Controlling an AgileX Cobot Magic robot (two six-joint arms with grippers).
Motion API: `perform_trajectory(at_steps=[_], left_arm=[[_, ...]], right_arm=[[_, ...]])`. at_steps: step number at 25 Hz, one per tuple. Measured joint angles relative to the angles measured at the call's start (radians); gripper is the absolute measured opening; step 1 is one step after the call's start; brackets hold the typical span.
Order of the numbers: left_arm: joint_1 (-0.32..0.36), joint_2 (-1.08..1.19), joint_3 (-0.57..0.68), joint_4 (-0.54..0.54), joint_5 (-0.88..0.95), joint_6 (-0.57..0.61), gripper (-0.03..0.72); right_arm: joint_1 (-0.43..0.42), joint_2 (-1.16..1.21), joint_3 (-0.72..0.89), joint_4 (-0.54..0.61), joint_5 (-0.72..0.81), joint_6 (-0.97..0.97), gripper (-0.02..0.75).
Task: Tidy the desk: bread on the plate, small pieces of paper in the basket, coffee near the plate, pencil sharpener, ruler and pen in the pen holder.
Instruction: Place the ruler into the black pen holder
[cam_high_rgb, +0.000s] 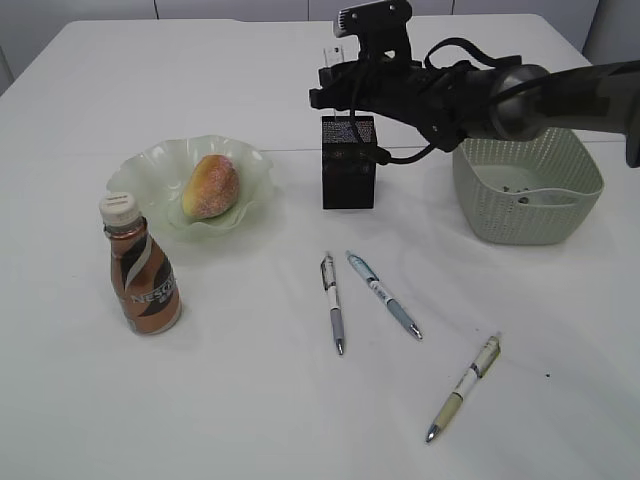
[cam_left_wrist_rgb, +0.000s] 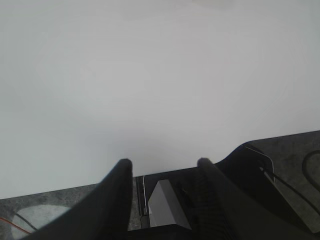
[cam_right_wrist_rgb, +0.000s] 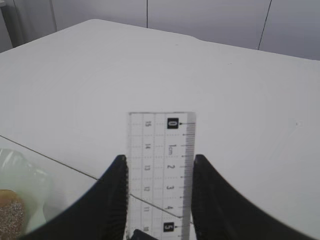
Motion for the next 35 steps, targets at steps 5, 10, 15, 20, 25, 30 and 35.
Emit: perform_trajectory(at_steps=[5, 10, 15, 20, 25, 30, 35], left_arm=[[0.0, 0.0, 0.0, 0.0, 0.0, 0.0, 0.307], [0.0, 0.0, 0.0, 0.0, 0.0, 0.0, 0.307], [0.0, 0.0, 0.0, 0.0, 0.0, 0.0, 0.307], [0.0, 0.0, 0.0, 0.0, 0.0, 0.0, 0.307], [0.0, 0.0, 0.0, 0.0, 0.0, 0.0, 0.307], [0.0, 0.0, 0.0, 0.0, 0.0, 0.0, 0.307], [0.0, 0.0, 0.0, 0.0, 0.0, 0.0, 0.307]], right_arm=[[0.0, 0.0, 0.0, 0.0, 0.03, 0.03, 0.312], [0.0, 0.0, 0.0, 0.0, 0.102, 0.089, 0.328], [0.0, 0.0, -0.033, 0.002, 0.252, 0.167, 0.41], [0.0, -0.002, -0.078, 0.006, 0.332, 0.175, 0.447], [0.0, -0.046, -0.088, 0.007, 0.398, 0.175, 0.447], [0.014, -0.113, -0.09, 0.017, 0.549, 0.175, 0.447], [0.044, -0.193, -0.092, 0.043, 0.798, 0.175, 0.447]])
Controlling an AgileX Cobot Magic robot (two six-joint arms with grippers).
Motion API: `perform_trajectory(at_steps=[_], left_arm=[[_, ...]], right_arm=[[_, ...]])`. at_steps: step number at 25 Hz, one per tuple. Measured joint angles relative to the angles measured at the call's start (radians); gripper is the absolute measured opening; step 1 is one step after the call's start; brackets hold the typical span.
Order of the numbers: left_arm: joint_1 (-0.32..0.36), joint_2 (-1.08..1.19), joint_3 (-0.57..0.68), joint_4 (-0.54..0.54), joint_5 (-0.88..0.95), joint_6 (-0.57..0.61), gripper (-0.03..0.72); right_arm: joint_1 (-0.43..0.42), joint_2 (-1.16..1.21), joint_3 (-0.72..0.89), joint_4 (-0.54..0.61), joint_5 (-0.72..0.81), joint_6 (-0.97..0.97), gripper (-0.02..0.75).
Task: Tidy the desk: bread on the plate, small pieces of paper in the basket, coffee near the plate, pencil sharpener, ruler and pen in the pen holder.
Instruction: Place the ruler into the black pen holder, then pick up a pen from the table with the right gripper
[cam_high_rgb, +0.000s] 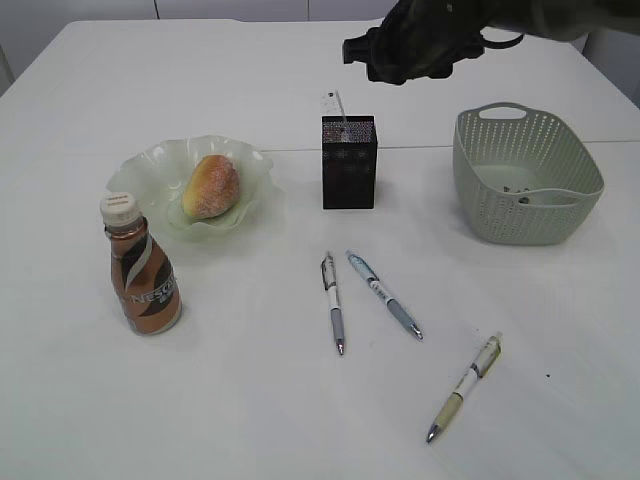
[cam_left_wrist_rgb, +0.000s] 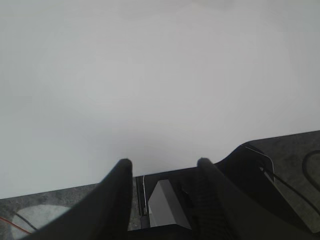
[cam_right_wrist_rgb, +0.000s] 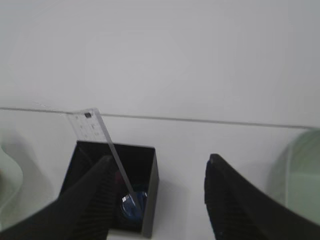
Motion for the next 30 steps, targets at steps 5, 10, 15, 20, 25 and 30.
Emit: perform_trajectory(at_steps=[5, 10, 15, 20, 25, 30], left_arm=[[0.0, 0.0, 0.0, 0.0, 0.0, 0.0, 0.307], [0.0, 0.0, 0.0, -0.006, 0.0, 0.0, 0.307], [0.0, 0.0, 0.0, -0.01, 0.0, 0.0, 0.307], [0.0, 0.0, 0.0, -0.012, 0.0, 0.0, 0.307], [0.0, 0.0, 0.0, -0.017, 0.0, 0.0, 0.307], [0.0, 0.0, 0.0, -0.018, 0.0, 0.0, 0.307]], right_arm=[[0.014, -0.047, -0.004, 0.107, 0.312, -0.112, 0.447], [0.014, -0.051, -0.006, 0.287, 0.621, -0.246, 0.447], [0.014, -0.062, -0.006, 0.486, 0.648, -0.305, 0.447], [0.015, -0.092, -0.001, 0.563, 0.648, -0.287, 0.447], [0.015, -0.193, 0.067, 0.543, 0.648, -0.225, 0.447], [0.015, -0.348, 0.239, 0.539, 0.648, -0.174, 0.447]])
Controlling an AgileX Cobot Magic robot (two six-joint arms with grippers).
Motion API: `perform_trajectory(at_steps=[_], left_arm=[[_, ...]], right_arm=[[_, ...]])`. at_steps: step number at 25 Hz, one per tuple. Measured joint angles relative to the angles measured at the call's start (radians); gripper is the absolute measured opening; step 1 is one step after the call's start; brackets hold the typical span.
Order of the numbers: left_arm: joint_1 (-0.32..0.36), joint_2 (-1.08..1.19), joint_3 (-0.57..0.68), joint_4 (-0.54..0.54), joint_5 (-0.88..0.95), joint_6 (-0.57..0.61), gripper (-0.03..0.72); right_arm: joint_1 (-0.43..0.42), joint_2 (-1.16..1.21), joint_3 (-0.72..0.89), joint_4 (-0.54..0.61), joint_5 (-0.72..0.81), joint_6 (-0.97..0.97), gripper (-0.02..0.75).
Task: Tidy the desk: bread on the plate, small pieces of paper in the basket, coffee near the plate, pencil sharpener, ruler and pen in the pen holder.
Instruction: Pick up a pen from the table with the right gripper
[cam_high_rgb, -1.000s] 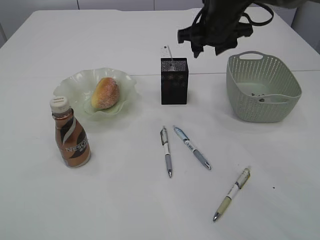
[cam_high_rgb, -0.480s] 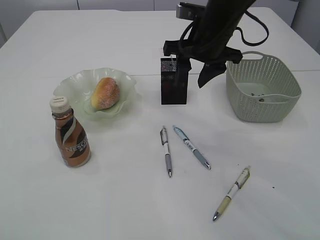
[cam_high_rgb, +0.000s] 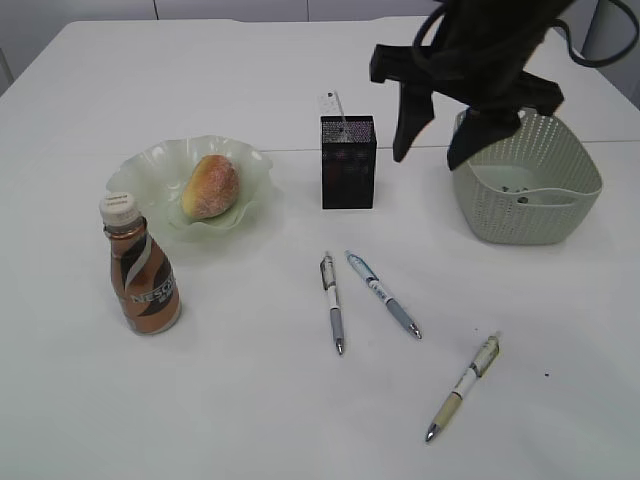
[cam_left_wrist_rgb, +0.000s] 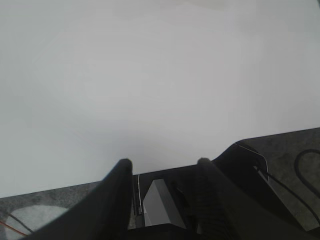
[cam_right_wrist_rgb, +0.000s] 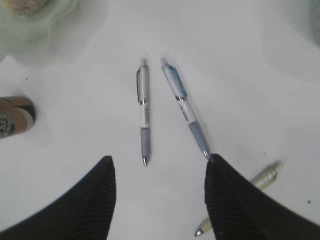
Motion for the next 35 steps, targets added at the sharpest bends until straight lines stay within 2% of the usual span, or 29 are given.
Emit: perform_trajectory(at_steps=[6, 9, 15, 25, 27, 30, 35], left_arm=[[0.0, 0.0, 0.0, -0.015, 0.0, 0.0, 0.307], [0.0, 0.0, 0.0, -0.033, 0.0, 0.004, 0.307], [0.0, 0.0, 0.0, -0.045, 0.0, 0.006, 0.307], [0.0, 0.0, 0.0, -0.144, 0.0, 0.006, 0.307], [0.0, 0.0, 0.0, -0.14, 0.0, 0.006, 0.307], [0.0, 0.0, 0.0, -0.103, 0.0, 0.006, 0.307], [0.0, 0.0, 0.0, -0.01, 0.0, 0.006, 0.307]], right_arm=[[0.0, -0.206, 0.309, 0.029, 0.002, 0.024, 0.447], [0.0, -0.257, 0.374, 0.031, 0.006, 0.026, 0.447], [0.0, -0.256, 0.384, 0.021, 0.006, 0.033, 0.447], [0.0, -0.16, 0.386, -0.126, -0.093, 0.421, 0.447], [0.0, -0.131, 0.386, -0.129, -0.088, 0.464, 0.447], [0.006, -0.066, 0.386, -0.07, -0.051, 0.499, 0.447], [0.06, 0.018, 0.386, -0.034, -0.057, 0.532, 0.418]])
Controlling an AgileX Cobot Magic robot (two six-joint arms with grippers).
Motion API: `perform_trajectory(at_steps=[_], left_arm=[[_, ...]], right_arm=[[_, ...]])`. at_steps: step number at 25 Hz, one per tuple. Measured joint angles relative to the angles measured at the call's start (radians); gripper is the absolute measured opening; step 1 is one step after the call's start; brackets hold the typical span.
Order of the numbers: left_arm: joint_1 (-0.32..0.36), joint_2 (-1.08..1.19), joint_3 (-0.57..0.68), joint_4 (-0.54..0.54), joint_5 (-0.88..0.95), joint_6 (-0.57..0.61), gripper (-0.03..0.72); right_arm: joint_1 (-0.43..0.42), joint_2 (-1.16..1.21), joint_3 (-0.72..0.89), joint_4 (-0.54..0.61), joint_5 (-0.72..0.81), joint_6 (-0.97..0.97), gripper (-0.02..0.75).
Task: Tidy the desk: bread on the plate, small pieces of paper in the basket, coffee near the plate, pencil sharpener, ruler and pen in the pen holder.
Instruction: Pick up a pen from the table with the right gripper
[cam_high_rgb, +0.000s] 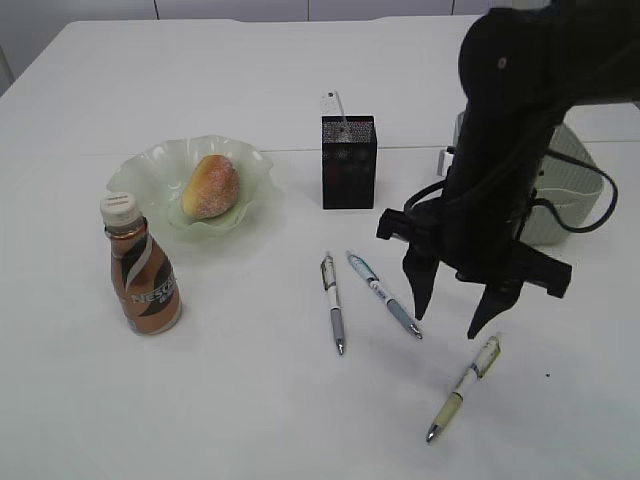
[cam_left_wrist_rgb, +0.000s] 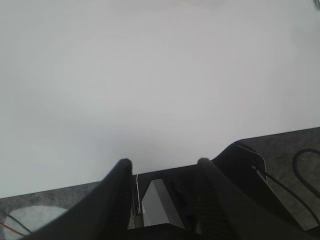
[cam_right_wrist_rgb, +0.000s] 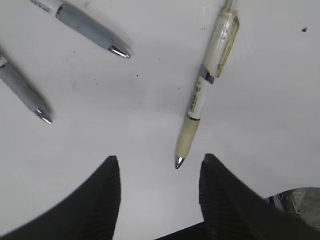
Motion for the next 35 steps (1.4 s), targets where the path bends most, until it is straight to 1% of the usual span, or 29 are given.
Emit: perform_trajectory(at_steps=[3, 6, 10, 14, 20, 24, 28, 35], left_arm=[[0.0, 0.0, 0.0, 0.006, 0.0, 0.0, 0.307], [0.0, 0.0, 0.0, 0.004, 0.0, 0.0, 0.307], [0.0, 0.0, 0.0, 0.004, 0.0, 0.0, 0.307], [0.0, 0.0, 0.0, 0.004, 0.0, 0.0, 0.307], [0.0, 0.0, 0.0, 0.012, 0.0, 0.0, 0.307], [0.0, 0.0, 0.0, 0.014, 0.0, 0.0, 0.307], [0.0, 0.0, 0.0, 0.014, 0.0, 0.0, 0.307], [0.0, 0.0, 0.0, 0.017, 0.0, 0.0, 0.307]], right_arm=[[0.013, 0.031, 0.0, -0.028, 0.0, 0.031, 0.379], [0.015, 0.053, 0.0, -0.065, 0.017, 0.038, 0.359], [0.015, 0.055, 0.0, -0.153, 0.03, 0.04, 0.352], [0.015, 0.055, 0.0, -0.193, 0.032, 0.041, 0.351], [0.015, 0.055, 0.0, -0.288, 0.032, 0.045, 0.351], [0.015, 0.055, 0.0, -0.29, 0.03, 0.134, 0.351], [0.015, 0.055, 0.0, -0.262, -0.025, 0.176, 0.35], [0.015, 0.055, 0.0, -0.266, 0.01, 0.201, 0.349]])
